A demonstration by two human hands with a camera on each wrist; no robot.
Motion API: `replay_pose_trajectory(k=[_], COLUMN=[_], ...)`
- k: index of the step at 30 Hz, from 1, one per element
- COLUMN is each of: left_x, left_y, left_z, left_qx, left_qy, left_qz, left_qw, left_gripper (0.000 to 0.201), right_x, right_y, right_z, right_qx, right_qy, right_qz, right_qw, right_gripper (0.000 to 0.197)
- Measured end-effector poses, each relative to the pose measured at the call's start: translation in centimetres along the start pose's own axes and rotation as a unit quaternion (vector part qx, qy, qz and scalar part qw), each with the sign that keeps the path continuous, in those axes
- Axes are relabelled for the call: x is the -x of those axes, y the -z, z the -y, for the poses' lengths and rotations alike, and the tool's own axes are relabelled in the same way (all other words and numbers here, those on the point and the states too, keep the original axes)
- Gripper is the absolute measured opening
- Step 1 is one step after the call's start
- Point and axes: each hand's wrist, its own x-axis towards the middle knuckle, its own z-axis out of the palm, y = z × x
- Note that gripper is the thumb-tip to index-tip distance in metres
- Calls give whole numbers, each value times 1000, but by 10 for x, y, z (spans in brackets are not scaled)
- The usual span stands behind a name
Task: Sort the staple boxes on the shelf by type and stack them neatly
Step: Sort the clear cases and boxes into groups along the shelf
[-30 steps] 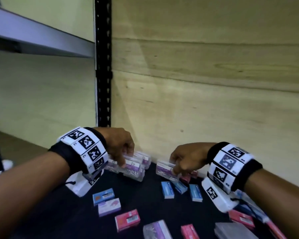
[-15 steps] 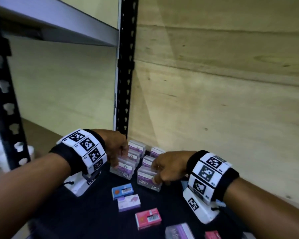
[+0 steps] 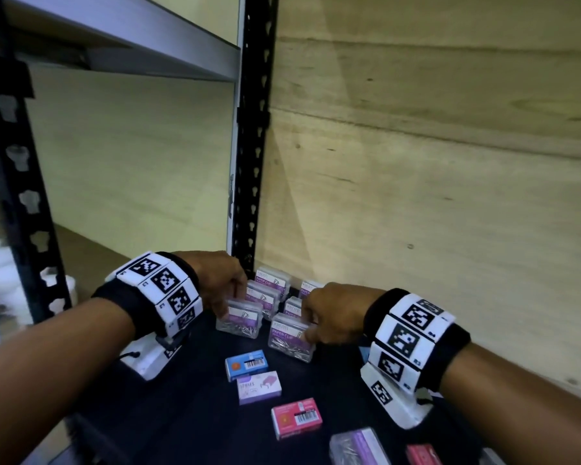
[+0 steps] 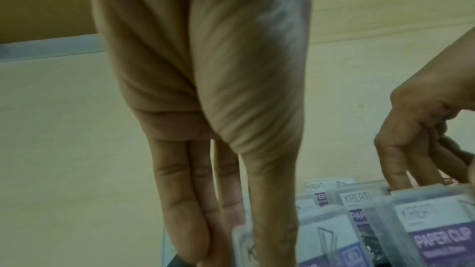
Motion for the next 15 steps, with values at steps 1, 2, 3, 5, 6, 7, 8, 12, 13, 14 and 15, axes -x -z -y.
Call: replay_pose_trajectory(k=[1,2,3,5,6,7,8,12,13,14,15], left_x=[2,4,6,13,16,21,24,37,38,39,40], left_y=[0,0,1,2,2,0,-1,-16,-20,-24,-28], left_z=[1,2,2,1,-1,-3,-6,-19,-21,-22,-23], left_qx=[-2,-8,-17,-30,-30,-23,-10,26,32,39,45], left_qy=[5,13,23,33,31,25,19,9,9,8,6], left_qz=[-8,-16,-26,-48,-57,-55,-39,90,103,107,107], left_qw=[1000,1000,999,998,997,998,999,996,994,993,993], left_gripper=[45,51,55,53,49,45,42,39,41,44,46], right_x=[1,3,6,11,13,14,14,11,9,8,7], right_y=[1,2,4,6,6,6,5,-6,-9,-13,-15], right_z=[0,1,1,5,8,12,15,34,38,41,43], right_qx=[11,23,32,25,8,-14,-35,-19,-8,0,6], right_qy=[-1,-1,2,22,41,62,82,129,134,135,133], right_qz=[-7,-19,-37,-71,-74,-66,-49,20,26,31,34], right_qw=[1000,1000,999,997,996,996,995,991,991,990,990], right_gripper=[40,42,44,40,36,31,28,33,34,34,34])
